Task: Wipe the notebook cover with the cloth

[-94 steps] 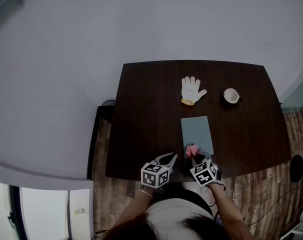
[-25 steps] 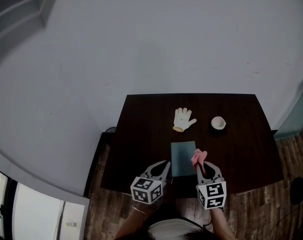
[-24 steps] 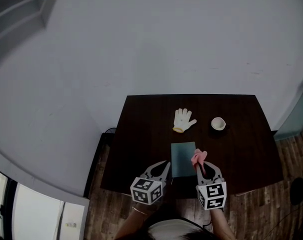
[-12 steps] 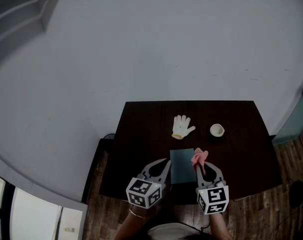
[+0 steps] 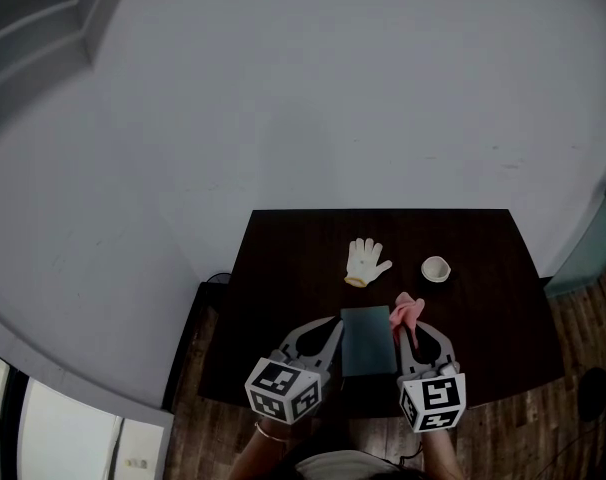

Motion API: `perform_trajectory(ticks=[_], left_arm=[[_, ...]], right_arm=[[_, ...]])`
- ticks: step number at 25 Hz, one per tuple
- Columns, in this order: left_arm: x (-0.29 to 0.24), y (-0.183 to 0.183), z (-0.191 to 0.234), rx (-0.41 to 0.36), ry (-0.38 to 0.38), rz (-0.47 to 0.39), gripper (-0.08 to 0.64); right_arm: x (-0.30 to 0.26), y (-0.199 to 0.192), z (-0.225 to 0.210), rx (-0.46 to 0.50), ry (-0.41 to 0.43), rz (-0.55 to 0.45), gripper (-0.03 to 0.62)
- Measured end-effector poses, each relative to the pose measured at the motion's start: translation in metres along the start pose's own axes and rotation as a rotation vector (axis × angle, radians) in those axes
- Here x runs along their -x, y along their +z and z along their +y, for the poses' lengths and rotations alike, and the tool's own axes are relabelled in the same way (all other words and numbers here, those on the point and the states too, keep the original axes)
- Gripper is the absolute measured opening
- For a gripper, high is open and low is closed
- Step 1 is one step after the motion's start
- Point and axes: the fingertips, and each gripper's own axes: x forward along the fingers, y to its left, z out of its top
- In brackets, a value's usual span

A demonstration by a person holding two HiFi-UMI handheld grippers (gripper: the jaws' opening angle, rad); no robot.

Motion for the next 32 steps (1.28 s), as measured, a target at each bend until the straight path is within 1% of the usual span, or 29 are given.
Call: perform_trajectory(ticks=[4,12,17,26,32], left_arm=[[-0.002,0.006,0.001,-0.008,0.003,-0.006,0.018],[-0.003,0.012,0.003,0.047,-0.01,-0.023,0.018],[-0.002,0.014,0.002,0.032,-0.014,-0.026,0.018],[-0.004,0.014,-0.002,0.031,-0.027,-0.018,0.018],[-0.005,0.012,-0.003,0.049,-0.034,-0.014,0.018]], right_arm=[[-0.002,0.007,-0.003,0.002,-0.01,-0.01,0.041],[0.0,0.014,-0.005,0.016,-0.013,-0.015,0.041],[0.002,0.015,-0.004,0.018,-0.018,-0.012,0.041],[0.004,0.016,0.0,0.017,-0.011,0.0,0.04],[0.005,0.017,0.002,0.017,-0.013,-0.015,0.04]])
